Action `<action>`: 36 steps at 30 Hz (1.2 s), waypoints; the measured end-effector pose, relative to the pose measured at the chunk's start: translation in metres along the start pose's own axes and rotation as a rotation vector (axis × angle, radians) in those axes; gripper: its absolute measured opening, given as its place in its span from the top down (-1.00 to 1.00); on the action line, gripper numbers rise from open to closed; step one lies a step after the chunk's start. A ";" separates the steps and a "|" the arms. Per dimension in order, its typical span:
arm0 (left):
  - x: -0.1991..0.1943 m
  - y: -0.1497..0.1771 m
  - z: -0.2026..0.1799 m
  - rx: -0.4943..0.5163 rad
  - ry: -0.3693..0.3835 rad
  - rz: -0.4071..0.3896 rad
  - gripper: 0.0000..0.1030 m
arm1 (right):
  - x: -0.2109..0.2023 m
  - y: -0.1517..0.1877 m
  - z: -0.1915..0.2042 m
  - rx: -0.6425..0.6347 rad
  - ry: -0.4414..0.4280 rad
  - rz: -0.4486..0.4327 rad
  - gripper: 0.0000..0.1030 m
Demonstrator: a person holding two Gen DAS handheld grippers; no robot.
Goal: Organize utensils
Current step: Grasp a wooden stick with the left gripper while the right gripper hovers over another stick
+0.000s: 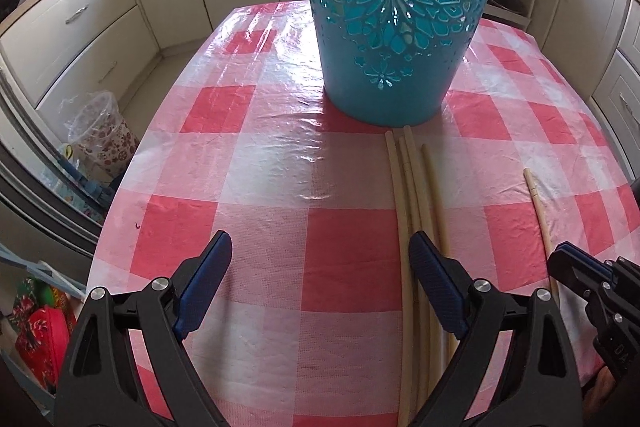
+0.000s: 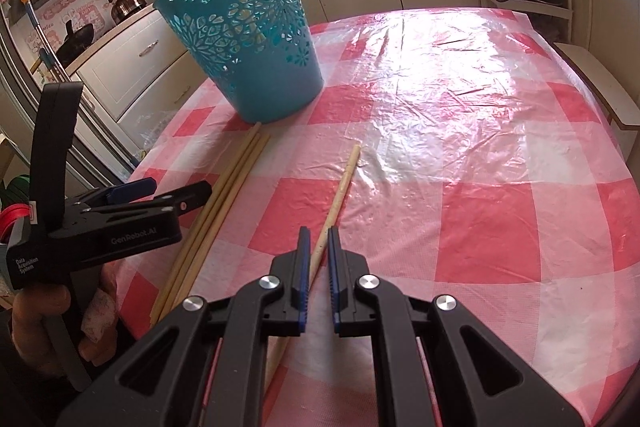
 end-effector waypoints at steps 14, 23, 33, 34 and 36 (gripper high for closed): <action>0.009 -0.008 0.009 -0.028 -0.003 0.009 -0.02 | 0.031 -0.022 0.012 -0.094 0.082 0.037 0.70; 0.004 -0.007 0.023 -0.111 -0.020 0.028 0.67 | 0.034 -0.025 0.011 -0.208 0.036 0.104 0.84; 0.026 -0.024 0.011 -0.080 -0.041 0.020 0.33 | 0.042 -0.029 0.007 -0.145 0.030 0.074 0.82; 0.026 -0.024 0.011 -0.078 -0.040 0.016 0.35 | 0.042 -0.029 0.007 -0.147 0.030 0.074 0.82; 0.024 -0.023 0.011 -0.077 -0.030 0.004 0.58 | 0.042 -0.029 0.008 -0.160 0.035 0.074 0.82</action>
Point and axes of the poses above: each gripper's, at about its wrist camera, not at the fingertips, and x roughly the way its jaws point, z to its left, y to its underside, the point moved 3 cm from there along x, roughly the way its jaws point, and after that the axes turned 15 degrees about -z, right-handed, at the moved point
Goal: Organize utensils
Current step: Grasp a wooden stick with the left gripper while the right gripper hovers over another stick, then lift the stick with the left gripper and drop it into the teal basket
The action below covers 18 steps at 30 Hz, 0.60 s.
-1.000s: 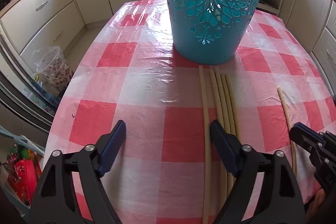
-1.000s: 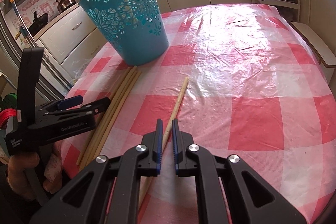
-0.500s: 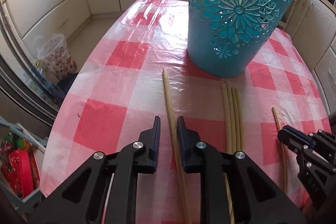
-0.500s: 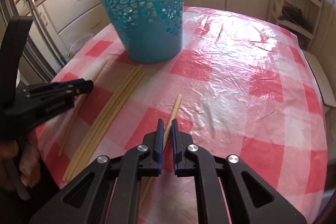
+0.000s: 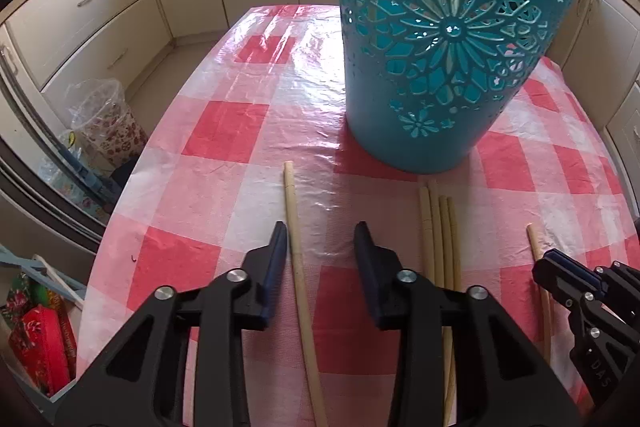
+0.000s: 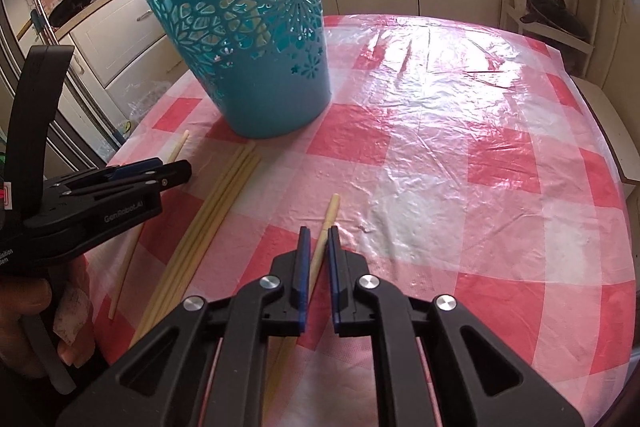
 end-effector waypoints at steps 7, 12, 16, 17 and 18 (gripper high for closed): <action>-0.017 0.003 -0.003 -0.023 0.095 -0.015 0.91 | 0.000 0.001 0.006 -0.037 0.026 -0.003 0.82; -0.059 -0.010 0.018 -0.123 0.193 -0.106 0.91 | 0.001 0.002 0.010 -0.067 0.047 -0.007 0.82; -0.103 -0.035 0.043 -0.205 0.259 -0.227 0.91 | 0.001 0.002 0.011 -0.047 0.039 -0.010 0.82; -0.115 -0.044 0.048 -0.215 0.266 -0.267 0.91 | 0.000 0.002 0.009 -0.040 0.033 -0.011 0.82; -0.125 -0.051 0.051 -0.224 0.273 -0.295 0.91 | 0.000 0.002 0.008 -0.033 0.028 -0.011 0.82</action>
Point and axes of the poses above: each gripper's, at about its wrist camera, not at the fingertips, and x roughly the way its jaws point, z to its left, y to its underside, the point moved 3 cm from there along x, roughly the way its jaws point, and after that the axes turned 15 degrees about -z, right-handed, at the moved point
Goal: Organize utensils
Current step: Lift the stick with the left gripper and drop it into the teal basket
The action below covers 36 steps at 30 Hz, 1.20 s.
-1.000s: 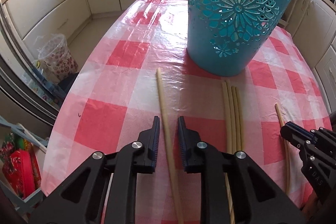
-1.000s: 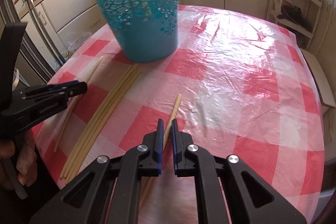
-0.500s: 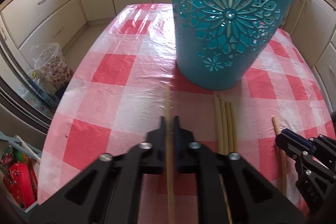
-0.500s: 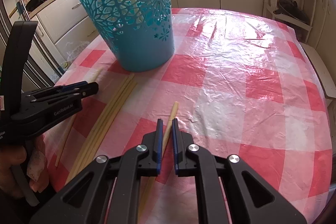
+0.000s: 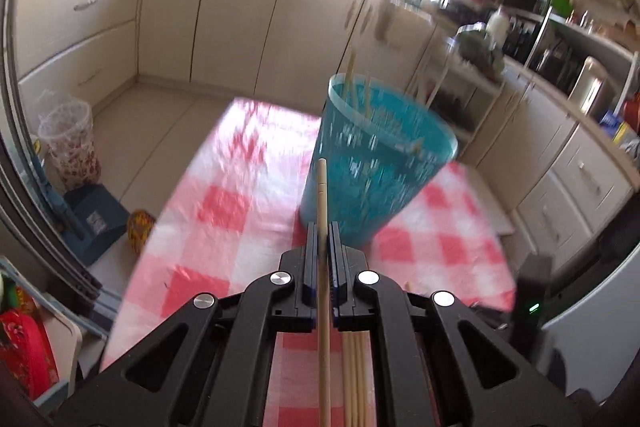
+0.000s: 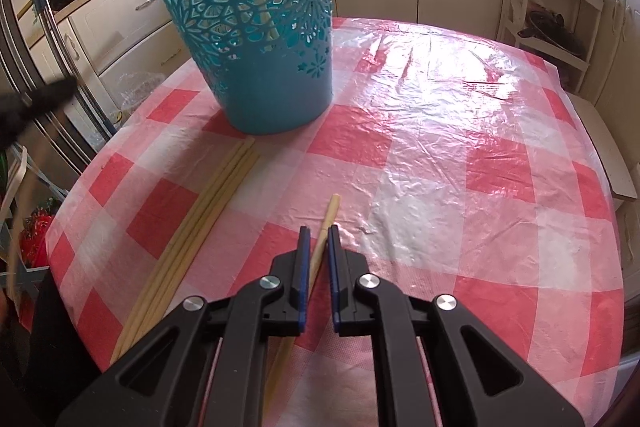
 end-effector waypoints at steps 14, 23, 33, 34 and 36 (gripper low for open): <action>0.024 -0.119 -0.052 -0.005 0.091 -0.294 0.91 | -0.002 0.000 -0.021 0.141 -0.097 -0.003 0.82; 0.099 -0.140 -0.059 -0.058 0.066 -0.342 0.91 | -0.003 0.000 -0.022 0.150 -0.111 -0.001 0.82; 0.137 -0.121 -0.048 -0.040 0.026 -0.331 0.91 | -0.002 -0.001 -0.022 0.147 -0.126 0.004 0.82; 0.136 -0.119 -0.047 -0.033 0.020 -0.335 0.91 | -0.002 -0.001 -0.022 0.146 -0.127 0.005 0.82; 0.136 -0.115 -0.046 -0.023 0.005 -0.348 0.90 | -0.002 -0.001 -0.022 0.146 -0.128 0.005 0.82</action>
Point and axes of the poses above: each gripper's, at about its wrist camera, not at the fingertips, and x roughly the way its jaws point, z to its left, y to its underside, the point moved 3 cm from there along x, roughly the way its jaws point, and after that the axes turned 15 degrees about -z, right-handed, at the moved point
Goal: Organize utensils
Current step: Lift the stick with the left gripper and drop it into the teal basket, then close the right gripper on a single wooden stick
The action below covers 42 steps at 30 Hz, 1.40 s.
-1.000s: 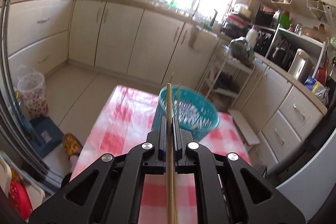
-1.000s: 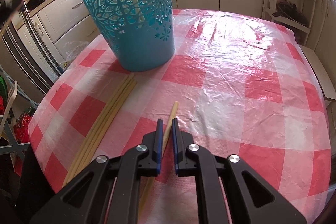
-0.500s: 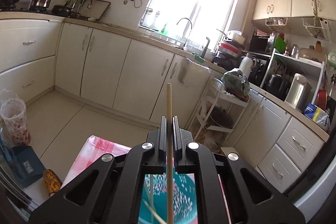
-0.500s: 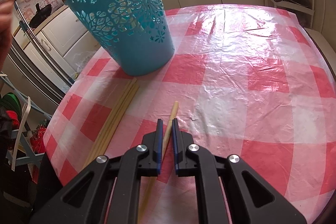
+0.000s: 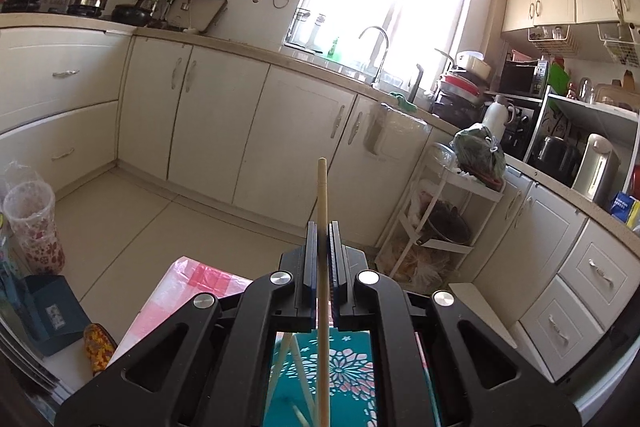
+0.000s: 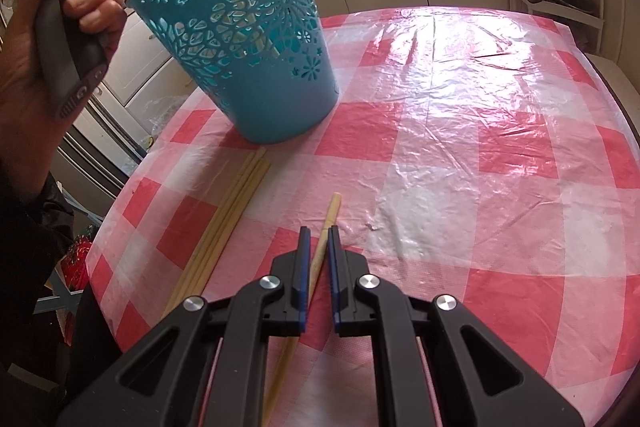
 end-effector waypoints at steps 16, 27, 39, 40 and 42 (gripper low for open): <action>-0.015 0.022 -0.016 0.167 0.010 0.119 0.87 | 0.000 0.000 0.000 0.003 0.001 0.001 0.82; -0.140 0.047 0.035 0.177 -0.143 0.139 -0.11 | -0.003 0.001 0.004 -0.014 0.005 0.001 0.73; -0.175 0.123 0.105 0.112 -0.232 0.360 -0.12 | -0.007 0.009 0.035 -0.075 0.092 0.031 0.59; -0.174 0.125 0.107 0.115 -0.229 0.361 -0.12 | -0.006 0.010 0.037 -0.084 0.097 0.032 0.59; -0.172 0.133 0.107 0.122 -0.229 0.368 -0.13 | -0.004 0.011 0.042 -0.107 0.110 0.033 0.59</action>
Point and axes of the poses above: each gripper's, at about its wrist camera, not at the fingertips, and x roughly the way its jaws point, z to its left, y to its underside, the point moved 3 cm from there along x, roughly the way its jaws point, and after that the axes turned 15 degrees about -z, right-handed, at the moved point
